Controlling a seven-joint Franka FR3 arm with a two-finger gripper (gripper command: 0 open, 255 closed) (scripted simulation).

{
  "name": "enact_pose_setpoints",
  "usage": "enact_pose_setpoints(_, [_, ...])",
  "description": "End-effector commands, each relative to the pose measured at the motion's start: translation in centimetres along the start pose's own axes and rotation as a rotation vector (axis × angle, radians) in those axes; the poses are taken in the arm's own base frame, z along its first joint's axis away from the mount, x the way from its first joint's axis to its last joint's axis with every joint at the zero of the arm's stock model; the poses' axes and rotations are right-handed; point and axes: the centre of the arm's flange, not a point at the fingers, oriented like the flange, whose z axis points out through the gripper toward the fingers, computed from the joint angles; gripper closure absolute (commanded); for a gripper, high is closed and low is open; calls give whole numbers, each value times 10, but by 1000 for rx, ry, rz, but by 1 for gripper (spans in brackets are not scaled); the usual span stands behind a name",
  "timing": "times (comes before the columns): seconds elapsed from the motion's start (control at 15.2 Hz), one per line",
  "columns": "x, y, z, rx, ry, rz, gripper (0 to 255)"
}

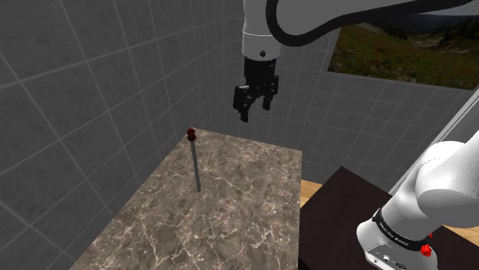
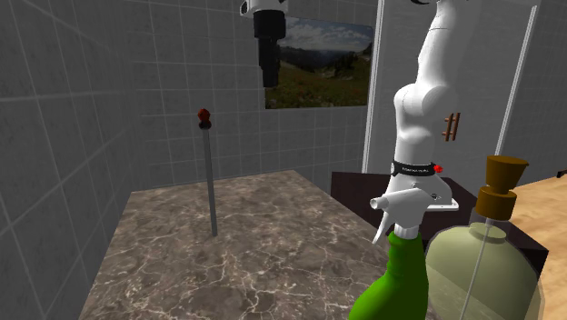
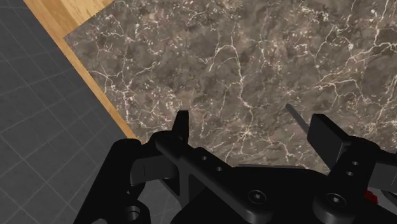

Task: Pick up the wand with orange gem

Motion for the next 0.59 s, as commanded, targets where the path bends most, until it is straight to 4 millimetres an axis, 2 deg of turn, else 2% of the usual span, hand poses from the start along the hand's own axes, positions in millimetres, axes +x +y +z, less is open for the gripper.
enact_pose_setpoints(0.0, [15, -20, 4, 3, 6, 3, 0])
enact_pose_setpoints(0.53, [74, -105, 13, 9, 26, 12, 0])
